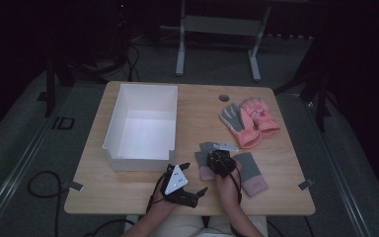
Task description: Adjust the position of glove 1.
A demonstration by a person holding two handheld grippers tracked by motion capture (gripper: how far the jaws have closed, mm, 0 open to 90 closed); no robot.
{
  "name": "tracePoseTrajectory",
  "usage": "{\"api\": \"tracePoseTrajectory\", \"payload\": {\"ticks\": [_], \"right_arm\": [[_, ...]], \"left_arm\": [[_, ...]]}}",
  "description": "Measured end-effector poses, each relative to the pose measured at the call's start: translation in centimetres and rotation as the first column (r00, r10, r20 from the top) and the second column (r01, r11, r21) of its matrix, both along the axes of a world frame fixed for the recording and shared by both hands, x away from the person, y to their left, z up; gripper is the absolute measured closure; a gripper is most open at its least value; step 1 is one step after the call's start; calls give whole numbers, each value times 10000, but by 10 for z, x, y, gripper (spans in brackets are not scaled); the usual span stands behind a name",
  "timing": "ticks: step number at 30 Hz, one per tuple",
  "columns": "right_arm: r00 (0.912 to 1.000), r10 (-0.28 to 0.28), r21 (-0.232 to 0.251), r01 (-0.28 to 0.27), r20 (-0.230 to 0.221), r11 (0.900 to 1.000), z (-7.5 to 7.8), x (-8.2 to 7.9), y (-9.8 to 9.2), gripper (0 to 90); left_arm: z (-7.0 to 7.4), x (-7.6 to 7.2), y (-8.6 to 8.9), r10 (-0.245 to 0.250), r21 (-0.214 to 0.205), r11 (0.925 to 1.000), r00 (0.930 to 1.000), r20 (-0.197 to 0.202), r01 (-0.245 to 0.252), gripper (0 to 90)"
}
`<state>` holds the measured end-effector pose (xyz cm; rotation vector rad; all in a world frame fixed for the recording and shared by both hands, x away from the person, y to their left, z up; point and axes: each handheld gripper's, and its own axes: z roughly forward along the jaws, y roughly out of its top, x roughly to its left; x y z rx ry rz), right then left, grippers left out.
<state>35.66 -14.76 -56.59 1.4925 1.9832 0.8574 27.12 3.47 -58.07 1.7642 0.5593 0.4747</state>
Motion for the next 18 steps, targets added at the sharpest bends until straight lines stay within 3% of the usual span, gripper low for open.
{"api": "tracePoseTrajectory", "payload": {"ticks": [4, 8, 10, 18], "right_arm": [[10000, -42, -52, 42, 69, 10000, -1, 1, 2, 626], [9999, 111, 99, -111, 2, 9999, 4, 1, 0, 521], [9994, 338, 403, -342, 99, 9986, 13, -1, -2, 529], [9908, 1228, 402, -1252, 567, 9913, 46, -6, -21, 470]], "left_arm": [[0, 0, 0, -8, 34, 10000, 10000, 17, 8, 6], [0, 0, 0, -16, 21, 10000, 10000, -14, 16, 5], [0, 0, 0, -35, 11, 10000, 10000, -23, 35, 5], [0, 0, 0, 28, 25, 10000, 10000, -13, -28, 5]]}}
